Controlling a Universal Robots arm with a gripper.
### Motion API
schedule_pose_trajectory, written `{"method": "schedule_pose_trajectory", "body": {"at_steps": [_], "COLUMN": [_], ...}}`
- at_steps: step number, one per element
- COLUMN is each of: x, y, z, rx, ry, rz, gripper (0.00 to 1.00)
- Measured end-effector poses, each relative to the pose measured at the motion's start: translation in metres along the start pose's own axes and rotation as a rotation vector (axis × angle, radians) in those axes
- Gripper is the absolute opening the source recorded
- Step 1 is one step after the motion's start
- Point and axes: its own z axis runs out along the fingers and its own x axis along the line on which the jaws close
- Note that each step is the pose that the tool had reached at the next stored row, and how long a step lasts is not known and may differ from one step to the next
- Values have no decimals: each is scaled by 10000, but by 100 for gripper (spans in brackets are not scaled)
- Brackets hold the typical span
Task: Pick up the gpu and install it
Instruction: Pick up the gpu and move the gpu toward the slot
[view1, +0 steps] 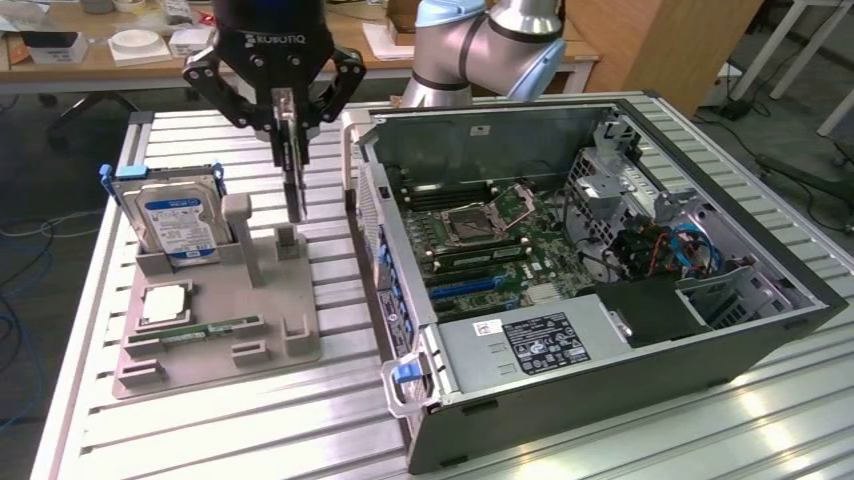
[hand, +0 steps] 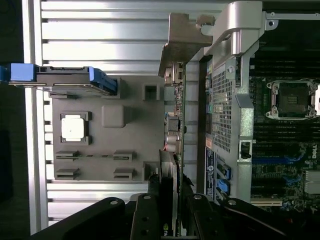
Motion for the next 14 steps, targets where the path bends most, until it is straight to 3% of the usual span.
{"method": "schedule_pose_trajectory", "body": {"at_steps": [11, 14], "x": [-207, -234], "y": [2, 3], "z": [9, 10], "rx": [2, 71], "ry": [0, -3], "rz": [0, 1], "gripper": [27, 27]}}
